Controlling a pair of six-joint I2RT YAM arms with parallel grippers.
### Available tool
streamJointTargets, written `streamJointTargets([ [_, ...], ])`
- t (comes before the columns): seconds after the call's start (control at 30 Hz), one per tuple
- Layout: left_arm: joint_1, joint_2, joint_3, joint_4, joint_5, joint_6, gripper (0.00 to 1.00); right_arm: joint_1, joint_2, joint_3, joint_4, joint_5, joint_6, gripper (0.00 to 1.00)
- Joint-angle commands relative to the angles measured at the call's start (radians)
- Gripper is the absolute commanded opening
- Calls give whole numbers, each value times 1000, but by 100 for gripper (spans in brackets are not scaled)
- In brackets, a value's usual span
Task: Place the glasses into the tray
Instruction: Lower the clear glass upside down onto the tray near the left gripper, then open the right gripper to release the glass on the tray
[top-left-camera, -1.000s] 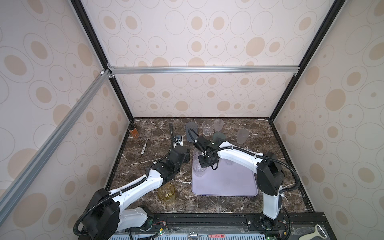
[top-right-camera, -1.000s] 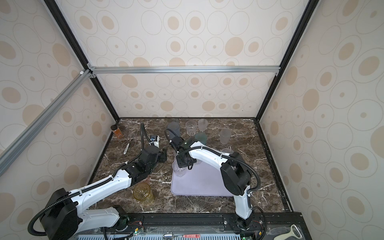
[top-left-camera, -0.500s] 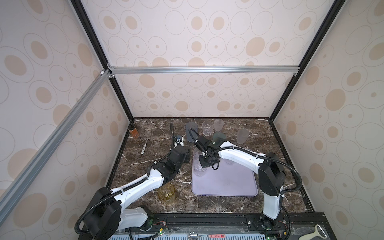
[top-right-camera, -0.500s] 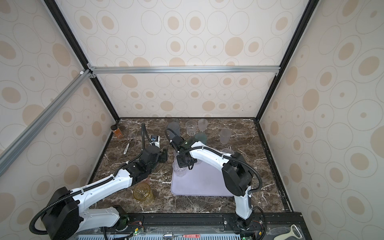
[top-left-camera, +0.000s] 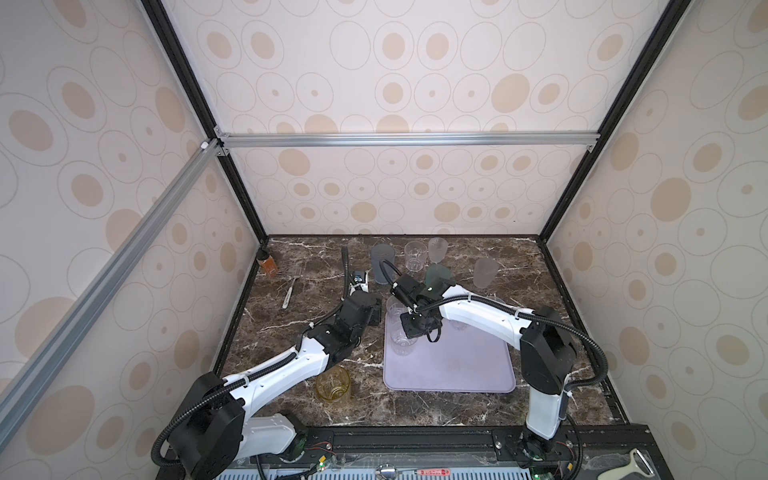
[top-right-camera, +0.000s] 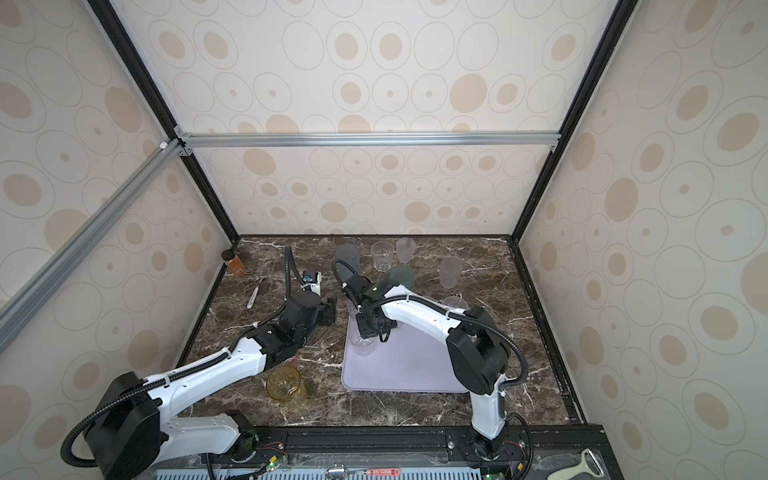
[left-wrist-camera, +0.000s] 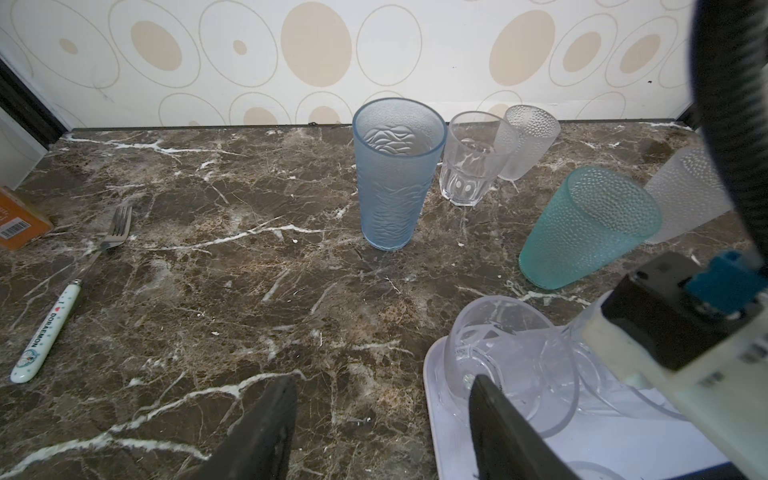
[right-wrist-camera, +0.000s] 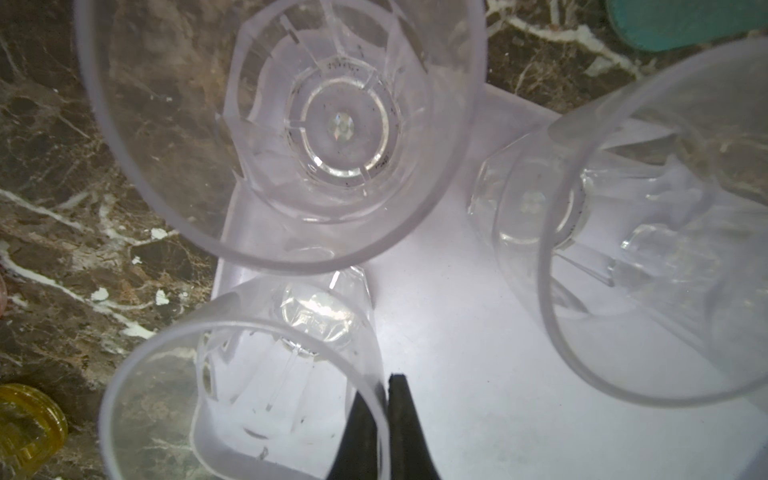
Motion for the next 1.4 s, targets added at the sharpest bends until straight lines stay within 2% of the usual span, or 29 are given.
streamJointTargets([
  [0.0, 3, 3, 29, 8, -2, -13, 66, 4, 19, -8, 7, 11, 5, 0],
  [0.57, 4, 1, 21, 13, -1, -12, 66, 3, 37, 10, 9, 11, 18, 0],
  [0.93, 5, 0, 19, 15, 0, -12, 66, 4, 31, 22, 6, 8, 26, 7],
  [1.13, 4, -2, 27, 10, -3, -8, 66, 4, 20, 35, -8, -1, 20, 15],
  [1.37, 4, 4, 52, 6, -3, 1, 66, -3, -11, 97, -49, -33, -37, 35],
])
